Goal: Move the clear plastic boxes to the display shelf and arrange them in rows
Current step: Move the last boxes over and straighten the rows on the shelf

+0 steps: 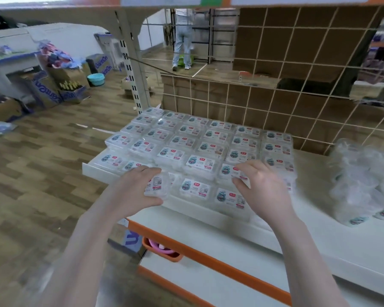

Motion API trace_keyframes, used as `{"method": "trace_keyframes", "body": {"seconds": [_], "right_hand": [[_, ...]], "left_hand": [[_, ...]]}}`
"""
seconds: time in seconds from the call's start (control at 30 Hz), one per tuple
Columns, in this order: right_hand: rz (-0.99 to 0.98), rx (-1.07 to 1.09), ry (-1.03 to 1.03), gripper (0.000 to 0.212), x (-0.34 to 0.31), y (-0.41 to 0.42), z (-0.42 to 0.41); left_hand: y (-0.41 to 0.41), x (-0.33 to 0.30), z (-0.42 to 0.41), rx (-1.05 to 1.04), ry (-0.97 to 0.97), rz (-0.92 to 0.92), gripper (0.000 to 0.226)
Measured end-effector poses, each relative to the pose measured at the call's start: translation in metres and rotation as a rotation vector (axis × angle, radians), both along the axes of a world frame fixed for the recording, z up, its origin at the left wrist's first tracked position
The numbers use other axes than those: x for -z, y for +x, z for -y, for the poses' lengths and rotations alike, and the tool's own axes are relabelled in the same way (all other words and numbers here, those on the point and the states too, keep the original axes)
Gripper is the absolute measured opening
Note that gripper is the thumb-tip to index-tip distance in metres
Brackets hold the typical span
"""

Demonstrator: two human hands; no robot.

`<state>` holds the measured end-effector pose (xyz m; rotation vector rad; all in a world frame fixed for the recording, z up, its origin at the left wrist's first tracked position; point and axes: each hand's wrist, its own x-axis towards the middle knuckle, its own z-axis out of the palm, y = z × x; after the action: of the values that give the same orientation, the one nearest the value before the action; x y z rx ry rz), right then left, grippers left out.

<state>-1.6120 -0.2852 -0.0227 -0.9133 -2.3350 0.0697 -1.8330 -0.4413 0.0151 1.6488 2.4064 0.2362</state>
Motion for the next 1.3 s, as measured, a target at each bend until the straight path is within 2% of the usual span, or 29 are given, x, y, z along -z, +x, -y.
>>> {"method": "trace_keyframes", "body": {"seconds": [0.33, 0.57, 0.67, 0.9, 1.3], "right_hand": [[0.021, 0.160, 0.010, 0.027, 0.009, -0.111, 0.032], [0.069, 0.264, -0.092, 0.028, 0.014, -0.163, 0.053], [0.060, 0.295, -0.156, 0.029, 0.011, -0.176, 0.054], [0.064, 0.333, -0.109, 0.030, 0.017, -0.190, 0.049], [0.042, 0.351, -0.076, 0.030, 0.022, -0.194, 0.053]], "left_hand": [[-0.142, 0.001, 0.006, 0.133, 0.042, -0.086, 0.076], [-0.209, 0.009, -0.002, 0.242, 0.041, -0.092, 0.077], [-0.221, 0.012, -0.008, 0.296, 0.036, -0.094, 0.077], [-0.227, 0.023, -0.019, 0.408, 0.092, -0.076, 0.072], [-0.239, 0.063, -0.017, 0.556, 0.431, -0.119, 0.057]]}}
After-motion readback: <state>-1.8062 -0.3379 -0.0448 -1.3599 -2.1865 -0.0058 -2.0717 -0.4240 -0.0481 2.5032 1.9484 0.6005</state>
